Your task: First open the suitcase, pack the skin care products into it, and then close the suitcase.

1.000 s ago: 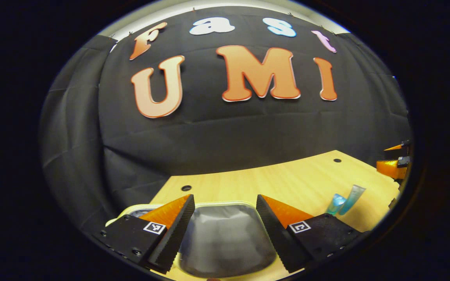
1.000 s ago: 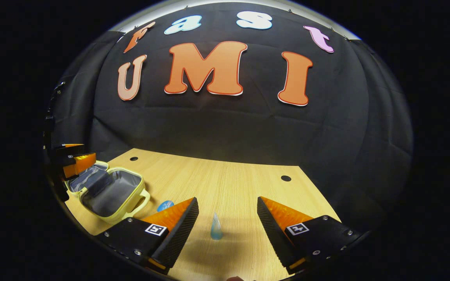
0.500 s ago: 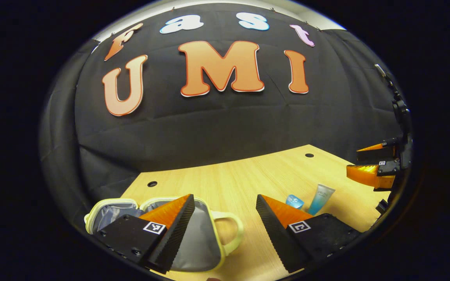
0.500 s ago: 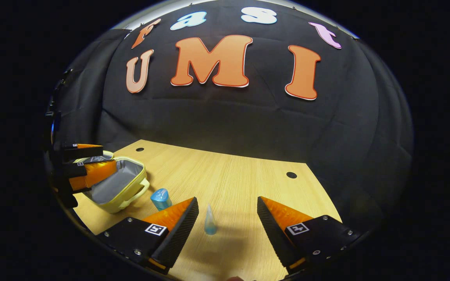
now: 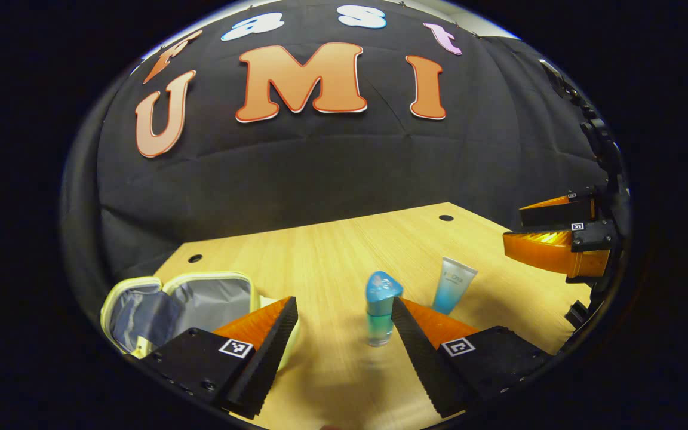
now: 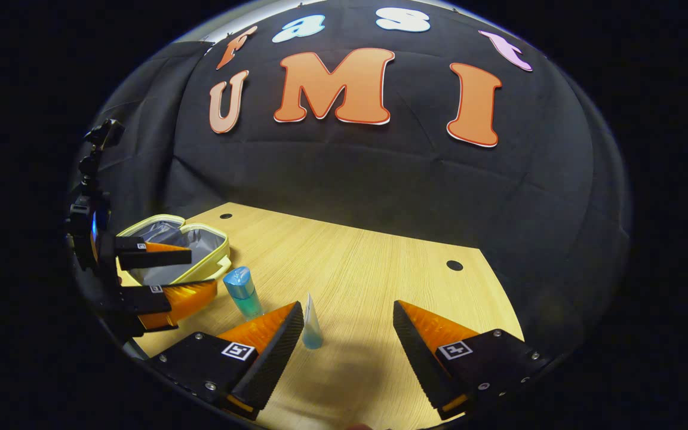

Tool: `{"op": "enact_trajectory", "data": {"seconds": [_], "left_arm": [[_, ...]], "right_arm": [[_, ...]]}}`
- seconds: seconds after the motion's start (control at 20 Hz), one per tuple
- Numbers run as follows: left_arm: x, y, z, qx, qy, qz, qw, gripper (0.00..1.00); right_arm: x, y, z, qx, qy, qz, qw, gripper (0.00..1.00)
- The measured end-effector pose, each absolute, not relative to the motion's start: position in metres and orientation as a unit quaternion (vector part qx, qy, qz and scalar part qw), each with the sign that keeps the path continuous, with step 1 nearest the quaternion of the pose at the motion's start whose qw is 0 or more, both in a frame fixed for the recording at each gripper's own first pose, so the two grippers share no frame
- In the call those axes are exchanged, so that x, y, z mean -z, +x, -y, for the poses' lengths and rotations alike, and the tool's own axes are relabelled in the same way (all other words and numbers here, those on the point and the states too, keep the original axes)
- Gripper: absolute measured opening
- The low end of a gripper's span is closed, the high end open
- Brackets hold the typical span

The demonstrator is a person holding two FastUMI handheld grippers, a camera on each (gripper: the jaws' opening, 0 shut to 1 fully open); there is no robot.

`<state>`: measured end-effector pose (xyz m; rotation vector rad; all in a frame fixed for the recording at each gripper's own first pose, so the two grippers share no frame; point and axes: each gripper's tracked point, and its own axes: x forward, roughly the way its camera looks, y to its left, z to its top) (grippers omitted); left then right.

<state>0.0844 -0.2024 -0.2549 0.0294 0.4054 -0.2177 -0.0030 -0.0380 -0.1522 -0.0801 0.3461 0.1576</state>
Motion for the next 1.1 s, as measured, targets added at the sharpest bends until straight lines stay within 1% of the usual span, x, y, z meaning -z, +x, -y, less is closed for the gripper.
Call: {"op": "enact_trajectory", "data": {"seconds": [0.2, 0.3, 0.45, 0.55, 0.6, 0.65, 0.7, 0.75, 0.8, 0.85, 0.9, 0.95, 1.0, 1.1], "left_arm": [[0.29, 0.096, 0.237, 0.122, -0.011, -0.218, 0.968, 0.99], [0.31, 0.103, 0.246, 0.119, -0.03, -0.232, 0.965, 0.99], [0.324, 0.118, 0.25, 0.115, -0.055, -0.234, 0.964, 0.99], [0.332, 0.123, 0.252, 0.116, -0.058, -0.239, 0.962, 0.94], [0.335, 0.124, 0.253, 0.118, -0.062, -0.242, 0.961, 0.88], [0.339, 0.125, 0.255, 0.121, -0.066, -0.246, 0.959, 0.87], [0.343, 0.125, 0.253, 0.121, -0.066, -0.251, 0.958, 0.8], [0.345, 0.127, 0.255, 0.121, -0.069, -0.252, 0.958, 0.67], [0.348, 0.129, 0.254, 0.122, -0.067, -0.254, 0.957, 0.57], [0.343, 0.129, 0.253, 0.124, -0.067, -0.252, 0.957, 0.43], [0.344, 0.128, 0.253, 0.128, -0.062, -0.254, 0.957, 0.48], [0.339, 0.125, 0.251, 0.126, -0.057, -0.253, 0.957, 0.47], [0.341, 0.124, 0.252, 0.129, -0.053, -0.257, 0.956, 0.44], [0.338, 0.125, 0.248, 0.126, -0.049, -0.255, 0.957, 0.44]], "right_arm": [[0.17, -0.009, 0.046, -0.079, -0.036, -0.174, 0.981, 0.96], [0.183, -0.01, 0.048, -0.081, -0.038, -0.18, 0.98, 0.96], [0.192, -0.011, 0.047, -0.087, -0.047, -0.183, 0.978, 0.96], [0.197, -0.005, 0.043, -0.097, -0.05, -0.182, 0.977, 0.96], [0.2, -0.003, 0.039, -0.101, -0.051, -0.183, 0.977, 0.96], [0.204, 0.0, 0.034, -0.107, -0.05, -0.187, 0.975, 0.96], [0.208, 0.001, 0.027, -0.115, -0.048, -0.19, 0.974, 0.96], [0.212, 0.001, 0.018, -0.128, -0.046, -0.193, 0.972, 0.96], [0.217, 0.002, 0.008, -0.139, -0.047, -0.198, 0.969, 0.96], [0.223, 0.003, 0.0, -0.15, -0.048, -0.202, 0.967, 0.96], [0.23, 0.005, -0.008, -0.158, -0.05, -0.206, 0.964, 0.96], [0.235, 0.009, -0.014, -0.166, -0.05, -0.209, 0.962, 0.96], [0.242, 0.012, -0.02, -0.173, -0.051, -0.213, 0.96, 0.96], [0.257, 0.019, -0.029, -0.185, -0.051, -0.226, 0.955, 0.96]]}}
